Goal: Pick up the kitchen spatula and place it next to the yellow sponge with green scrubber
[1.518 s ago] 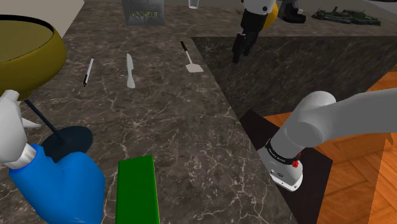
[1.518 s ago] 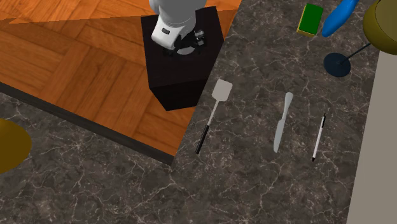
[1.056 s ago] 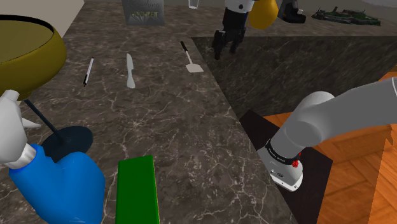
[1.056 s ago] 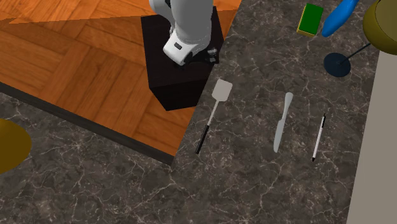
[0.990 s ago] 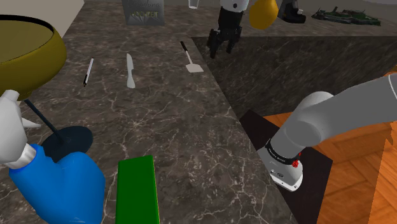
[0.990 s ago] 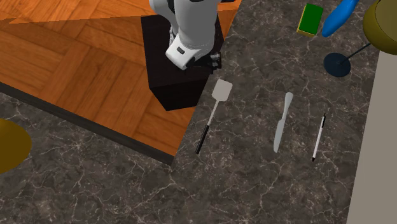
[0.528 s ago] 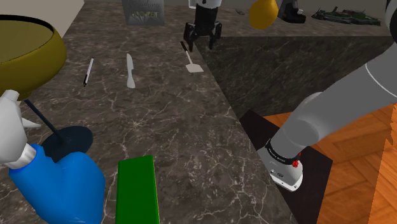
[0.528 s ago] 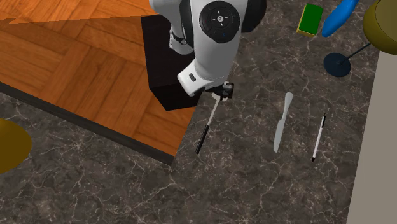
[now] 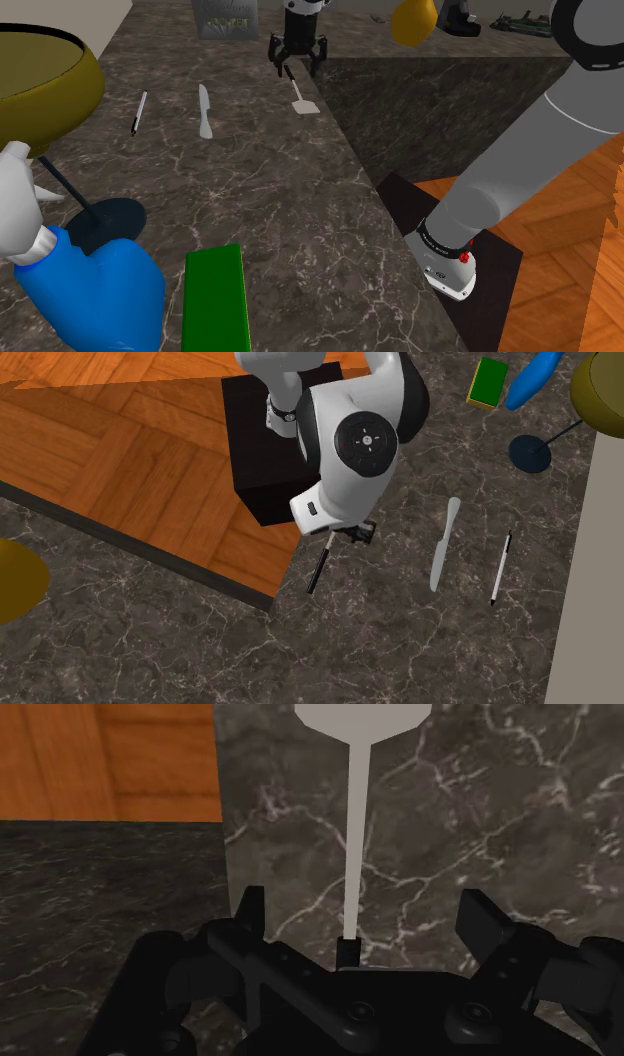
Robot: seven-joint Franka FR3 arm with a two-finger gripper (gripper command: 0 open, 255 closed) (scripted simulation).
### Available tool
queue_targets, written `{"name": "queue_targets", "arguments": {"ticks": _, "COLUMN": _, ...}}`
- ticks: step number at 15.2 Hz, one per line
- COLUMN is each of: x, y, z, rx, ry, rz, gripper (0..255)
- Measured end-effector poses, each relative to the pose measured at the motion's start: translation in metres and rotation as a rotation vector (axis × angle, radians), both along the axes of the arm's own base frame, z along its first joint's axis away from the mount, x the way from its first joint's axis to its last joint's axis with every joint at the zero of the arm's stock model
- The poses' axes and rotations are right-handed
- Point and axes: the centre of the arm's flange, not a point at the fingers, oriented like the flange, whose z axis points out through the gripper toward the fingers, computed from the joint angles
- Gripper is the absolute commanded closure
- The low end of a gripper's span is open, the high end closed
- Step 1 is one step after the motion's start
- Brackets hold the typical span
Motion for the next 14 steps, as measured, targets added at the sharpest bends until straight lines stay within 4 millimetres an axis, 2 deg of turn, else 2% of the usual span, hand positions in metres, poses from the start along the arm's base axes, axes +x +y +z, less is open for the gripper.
{"name": "queue_targets", "arguments": {"ticks": 5, "x": 0.001, "y": -0.002, "z": -0.021, "rx": 0.0, "ry": 0.0, "rz": -0.003, "gripper": 0}}
{"name": "queue_targets", "arguments": {"ticks": 11, "x": 0.002, "y": -0.002, "z": -0.024, "rx": 0.0, "ry": -0.001, "rz": -0.003, "gripper": 0}}
{"name": "queue_targets", "arguments": {"ticks": 12, "x": 0.002, "y": -0.002, "z": -0.024, "rx": 0.0, "ry": -0.001, "rz": -0.003, "gripper": 255}}
{"name": "queue_targets", "arguments": {"ticks": 14, "x": 0.002, "y": -0.002, "z": -0.024, "rx": 0.0, "ry": -0.001, "rz": -0.003, "gripper": 255}}
